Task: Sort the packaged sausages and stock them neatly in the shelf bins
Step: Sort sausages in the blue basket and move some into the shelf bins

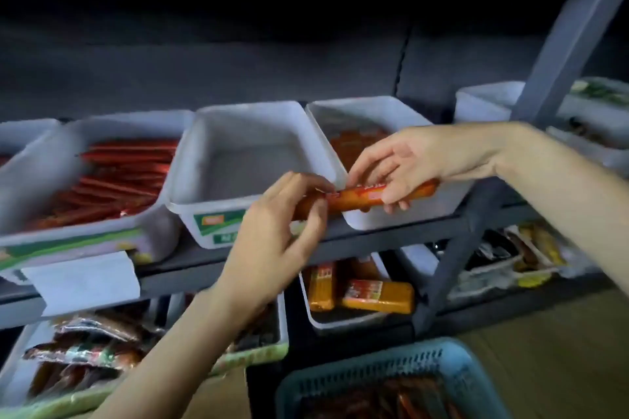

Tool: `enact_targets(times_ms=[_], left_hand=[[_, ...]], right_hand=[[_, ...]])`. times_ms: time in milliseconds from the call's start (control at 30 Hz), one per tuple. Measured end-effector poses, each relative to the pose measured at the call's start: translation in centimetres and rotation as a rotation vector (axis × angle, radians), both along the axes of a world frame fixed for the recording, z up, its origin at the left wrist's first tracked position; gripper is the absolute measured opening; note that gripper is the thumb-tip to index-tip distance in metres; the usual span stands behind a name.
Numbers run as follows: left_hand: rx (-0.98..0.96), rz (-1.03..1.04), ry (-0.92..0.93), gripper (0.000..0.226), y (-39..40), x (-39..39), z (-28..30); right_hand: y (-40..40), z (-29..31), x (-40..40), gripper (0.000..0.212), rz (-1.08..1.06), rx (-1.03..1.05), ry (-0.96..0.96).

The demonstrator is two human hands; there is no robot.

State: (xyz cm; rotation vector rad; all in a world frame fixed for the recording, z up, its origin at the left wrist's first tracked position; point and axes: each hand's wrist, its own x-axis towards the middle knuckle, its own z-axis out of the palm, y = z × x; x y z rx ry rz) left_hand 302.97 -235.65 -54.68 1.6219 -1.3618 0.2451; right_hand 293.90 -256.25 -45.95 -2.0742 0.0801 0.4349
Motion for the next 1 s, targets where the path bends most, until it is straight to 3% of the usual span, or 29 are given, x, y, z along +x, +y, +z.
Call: enact_targets(times_ms=[133,233,300,367,433,467,667,767,833,900,933,1000], left_hand=[[0.359,-0.265,0.058,0.036,-0.1,-3.0,-11.6],[0.643,-0.239,0.255,0.036,-0.3,-3.7,-19.6],[0.761,-0.208,0.262,0.030,-0.5,-3.7,-21.8],[0.756,-0.213,0.230,0.030,-1.2,-3.6,-22.2],[0.651,-0.227,0.177,0.029,-2.1,-3.4,-20.7],[0.574,-0.233,0.131,0.028,-2.5,-3.3,-19.4],[0.037,-0.185,-0.063,0.028,-6.3,-1.6,-6.4],[-0.092,-0.071,-0.119,0.030,-8.2,0.0,-0.2],[-0.059,0.021,-0.107,0.032,-10.1,1.7,2.3],[0.113,0.121,-0.035,0.034,-12.7,3.7,3.9],[0.289,0.201,-0.046,0.039,-14.0,4.6,4.3],[0.672,0.280,-0.251,0.050,-16.5,5.9,4.0]], right_hand=[[-0.8,-12.8,-5.7,0.034,-0.121,0.003,0.306],[0.3,-23.6,-8.4,0.037,-0.154,-0.224,0.527],[0.6,-28.2,-9.5,0.034,-0.191,-0.246,0.630],[0.5,-29.8,-10.0,0.027,-0.189,-0.338,0.625],[-0.3,-28.9,-9.6,0.028,-0.240,-0.493,0.515],[-0.7,-27.4,-9.1,0.029,-0.306,-0.475,0.444],[-1.4,-10.7,-7.5,0.021,-0.518,-0.155,-0.158],[-2.0,-4.5,-6.2,0.019,-0.547,-0.068,-0.411],[-3.3,-2.3,-4.1,0.017,-0.561,-0.049,-0.477],[-5.7,-2.1,-1.0,0.016,-0.561,-0.141,-0.456],[-6.8,-2.2,0.8,0.026,-0.519,-0.292,-0.391],[-9.0,-2.8,4.2,0.068,-0.316,-0.645,-0.138]])
